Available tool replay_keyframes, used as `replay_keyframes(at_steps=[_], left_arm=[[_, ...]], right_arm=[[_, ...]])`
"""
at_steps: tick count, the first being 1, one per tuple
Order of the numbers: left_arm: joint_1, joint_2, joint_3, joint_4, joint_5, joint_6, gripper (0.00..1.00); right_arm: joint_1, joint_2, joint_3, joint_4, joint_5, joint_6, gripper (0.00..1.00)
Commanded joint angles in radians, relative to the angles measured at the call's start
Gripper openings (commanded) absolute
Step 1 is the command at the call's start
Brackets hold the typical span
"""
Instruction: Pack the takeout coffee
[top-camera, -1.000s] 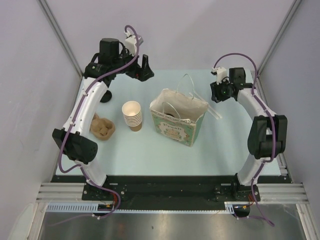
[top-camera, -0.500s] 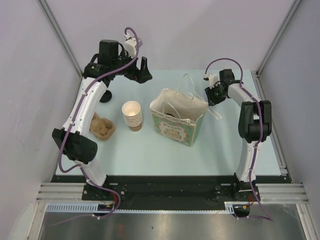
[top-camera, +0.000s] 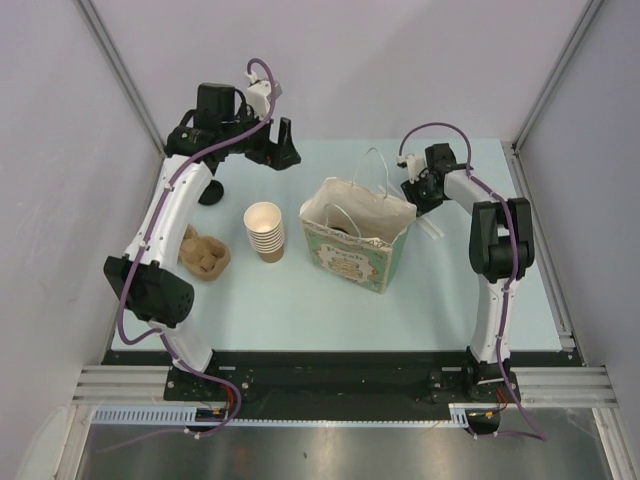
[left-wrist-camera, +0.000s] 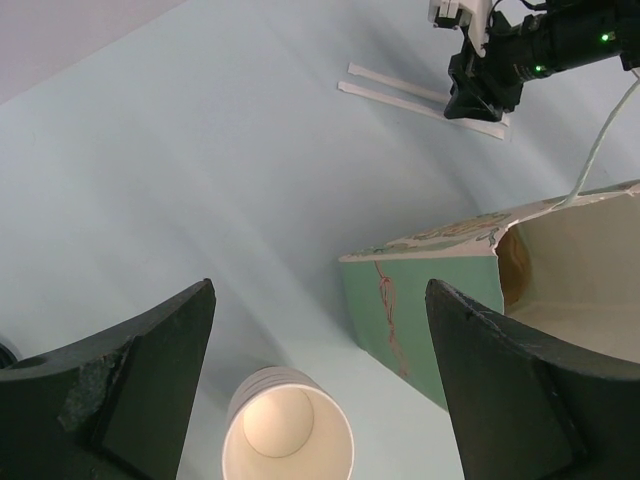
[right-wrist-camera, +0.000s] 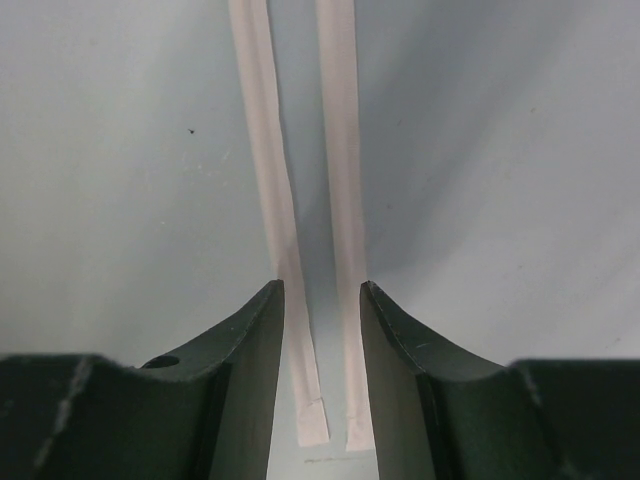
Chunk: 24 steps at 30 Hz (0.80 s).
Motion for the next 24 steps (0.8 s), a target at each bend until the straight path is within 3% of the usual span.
replay_keyframes(at_steps=[1,12,18,22,24], left_arm=[[0.005,-0.021,-0.010,0.000,0.030,0.018,0.91],[0.005,-0.040,-0.062,0.007,0.035,0.026,0.91],[0.005,-0.039,-0.060,0.009,0.033,0.027,0.91],[0.005,-0.040,-0.037,0.023,0.014,0.036,0.91],[0.009,-0.040,-0.013,0.040,0.003,0.041,0.92]], right_arm=[[-0.014,0.019,0.038,0.037,0.000,0.025,0.41],[-0.039,0.050,0.020,0.034,-0.026,0.002,0.38],[-0.002,0.025,-0.067,0.071,0.086,-0.083,0.22],[-0.040,-0.013,-0.071,0.042,0.069,-0.048,0.00],[-0.066,-0.045,-0.043,0.025,0.032,-0.007,0.00]])
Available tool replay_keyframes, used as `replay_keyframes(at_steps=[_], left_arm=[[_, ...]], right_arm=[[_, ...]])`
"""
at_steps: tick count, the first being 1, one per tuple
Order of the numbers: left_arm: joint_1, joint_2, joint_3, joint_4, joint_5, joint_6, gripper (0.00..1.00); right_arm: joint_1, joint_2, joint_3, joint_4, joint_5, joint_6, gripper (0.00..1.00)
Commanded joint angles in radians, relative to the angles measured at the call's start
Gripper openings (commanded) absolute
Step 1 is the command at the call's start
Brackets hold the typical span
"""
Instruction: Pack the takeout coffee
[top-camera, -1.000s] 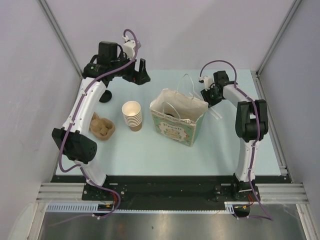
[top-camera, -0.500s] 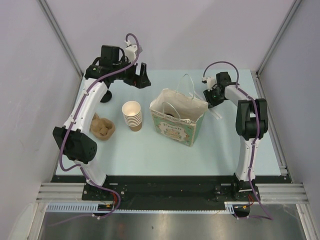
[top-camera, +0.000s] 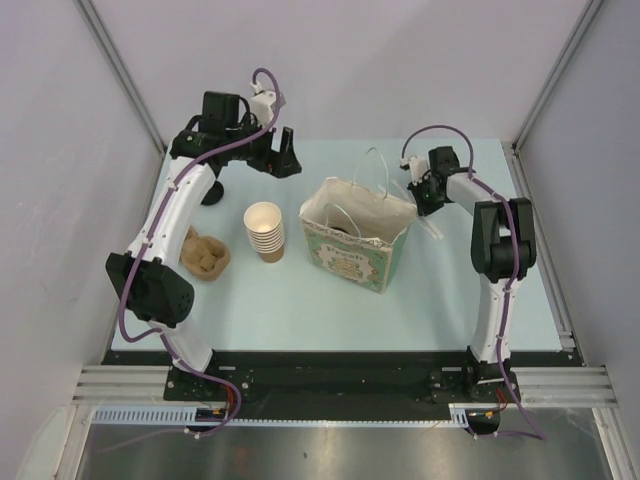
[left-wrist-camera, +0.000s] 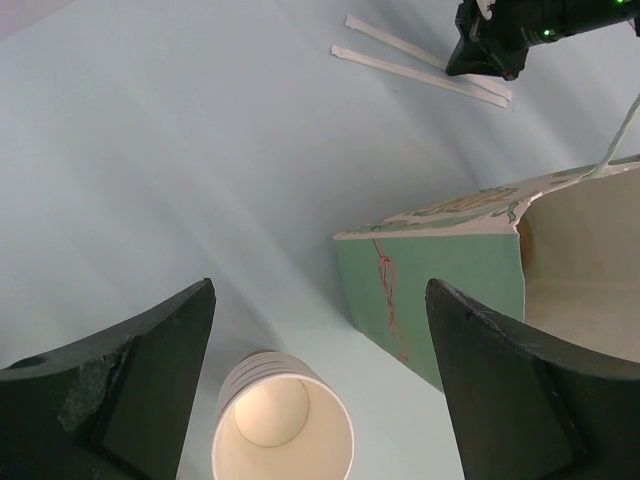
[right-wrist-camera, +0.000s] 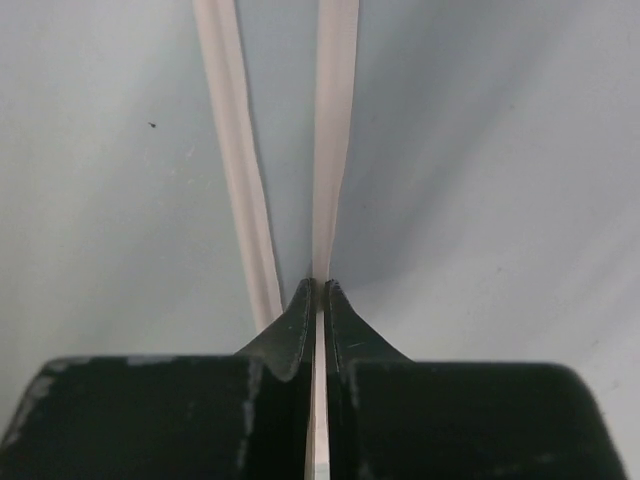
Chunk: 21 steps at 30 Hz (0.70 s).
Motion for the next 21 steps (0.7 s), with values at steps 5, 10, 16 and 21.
replay_keyframes(at_steps=[5,10,16,21], left_arm=[[0.020,-0.042,0.089,0.102,-0.009,-0.015,0.95],[0.040,-0.049,0.144,0.201,0.057,-0.089,0.98],[0.048,-0.097,0.127,0.295,0.065,-0.130,0.99],[0.051,-0.147,0.040,0.347,0.094,-0.159,1.00]], right_arm=[[-0.178,-0.258,0.031,-0.042,-0.135,0.090,0.00],[-0.249,-0.499,0.063,-0.017,-0.362,0.149,0.00],[-0.191,-0.709,0.114,0.048,-0.565,0.303,0.00],[0.078,-0.826,0.102,0.131,-0.513,0.342,0.00]])
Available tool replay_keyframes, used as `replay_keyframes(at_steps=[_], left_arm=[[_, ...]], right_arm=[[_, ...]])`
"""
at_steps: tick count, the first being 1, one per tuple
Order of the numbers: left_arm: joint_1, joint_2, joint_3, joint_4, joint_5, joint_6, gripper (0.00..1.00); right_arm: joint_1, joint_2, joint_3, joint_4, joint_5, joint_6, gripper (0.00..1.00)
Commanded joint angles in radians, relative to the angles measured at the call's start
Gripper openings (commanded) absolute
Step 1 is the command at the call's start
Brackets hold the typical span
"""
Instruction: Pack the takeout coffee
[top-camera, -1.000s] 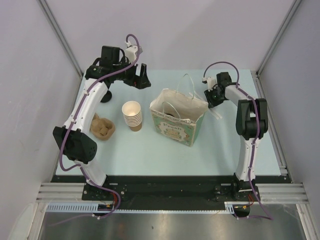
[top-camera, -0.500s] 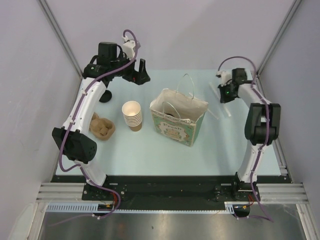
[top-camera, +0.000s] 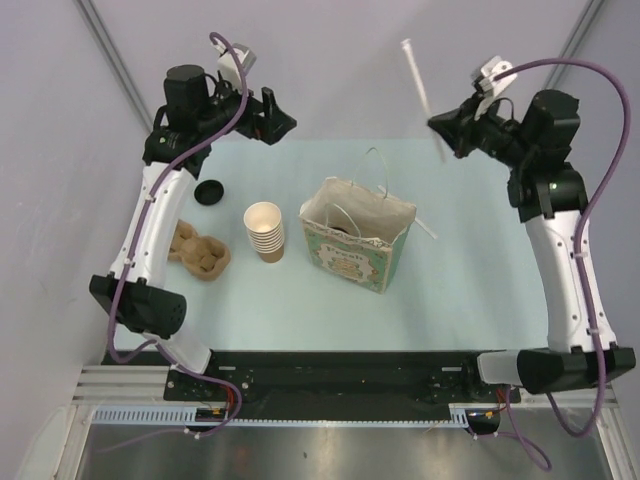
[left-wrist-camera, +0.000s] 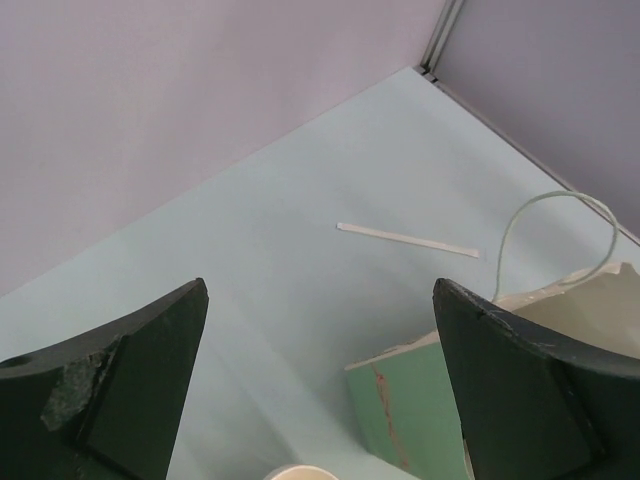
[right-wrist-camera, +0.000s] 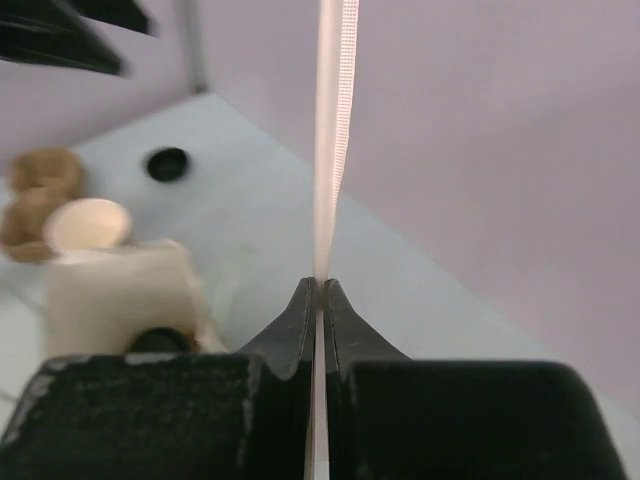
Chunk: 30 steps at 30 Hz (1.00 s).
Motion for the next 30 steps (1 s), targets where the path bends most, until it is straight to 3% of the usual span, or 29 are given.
replay_keyframes(at_steps=[1,6,10,22,30], left_arm=[[0.008,-0.096,-0.049,0.088,0.044,-0.047,0.99],[0.010,-0.142,-0.092,0.092,0.031,-0.044,1.00],[0.010,-0.196,-0.145,0.089,0.018,-0.028,0.99],[0.011,-0.321,-0.310,0.077,-0.001,-0.008,1.00],[0.011,-0.348,-0.341,0.066,-0.018,0.009,0.99]], right_arm=[[0.201,-0.035,0.010,0.052,-0.004,0.068,0.00],[0.375,-0.038,-0.039,0.047,0.035,0.074,0.00],[0.438,-0.058,-0.157,0.093,0.055,0.063,0.00],[0.469,-0.056,-0.319,0.026,0.001,-0.044,0.00],[0.469,-0.046,-0.371,-0.063,-0.028,-0.110,0.00]])
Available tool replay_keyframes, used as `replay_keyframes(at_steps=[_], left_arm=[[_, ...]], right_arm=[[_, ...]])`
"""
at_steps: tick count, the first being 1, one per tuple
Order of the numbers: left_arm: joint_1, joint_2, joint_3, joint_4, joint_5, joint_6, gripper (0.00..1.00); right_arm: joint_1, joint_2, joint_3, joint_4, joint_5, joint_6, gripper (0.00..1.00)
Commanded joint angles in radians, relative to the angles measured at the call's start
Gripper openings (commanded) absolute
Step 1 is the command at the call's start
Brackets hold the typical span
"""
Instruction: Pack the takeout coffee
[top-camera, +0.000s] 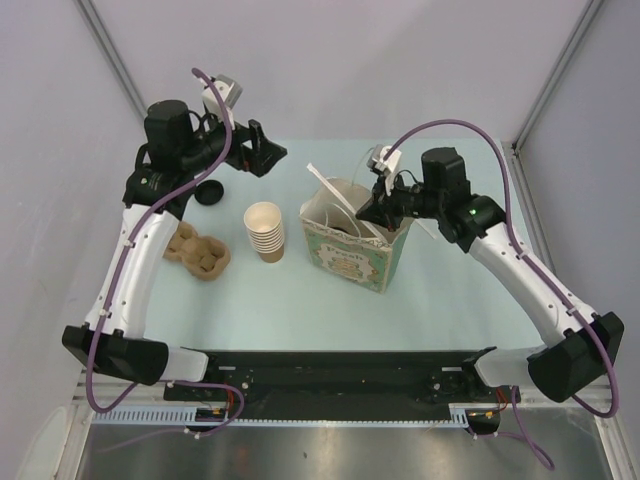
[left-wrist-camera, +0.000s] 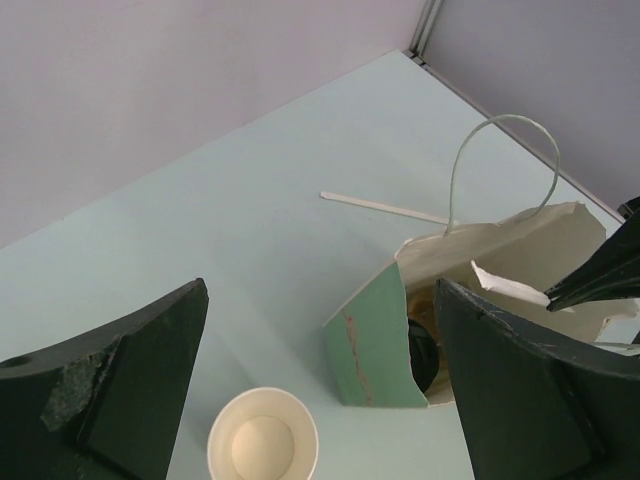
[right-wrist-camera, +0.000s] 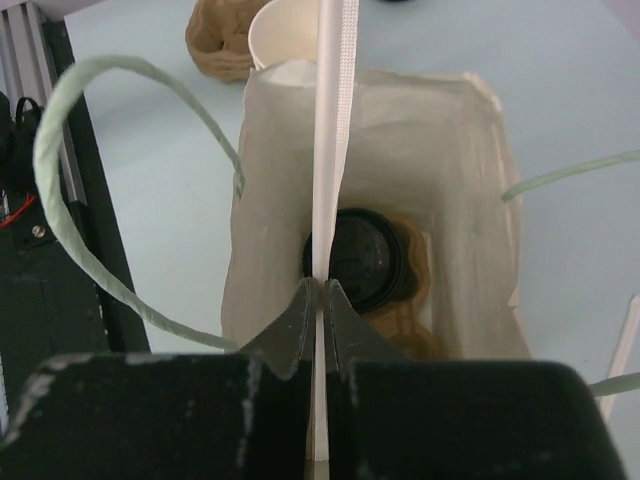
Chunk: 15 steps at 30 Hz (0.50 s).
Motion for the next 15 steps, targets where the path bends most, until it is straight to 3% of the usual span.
replay_keyframes(at_steps=[1,6,11,15], left_arm=[[0.009,-0.044,-0.016,0.001,-0.015,0.024,1.00],[0.013,-0.033,-0.003,-0.030,-0.027,0.024,1.00],[0.026,-0.012,0.035,-0.073,-0.032,0.056,1.00],[0.034,-0.003,0.041,-0.073,-0.030,0.059,0.99]], right_arm=[[0.004,-0.001,-0.007,-0.045,-0.029,-0.059,0.00],[0.002,0.007,-0.008,-0.101,-0.023,-0.081,0.00],[0.002,-0.001,-0.008,-0.136,-0.002,-0.088,0.13],[0.001,-0.019,-0.008,-0.141,0.011,-0.087,0.16]])
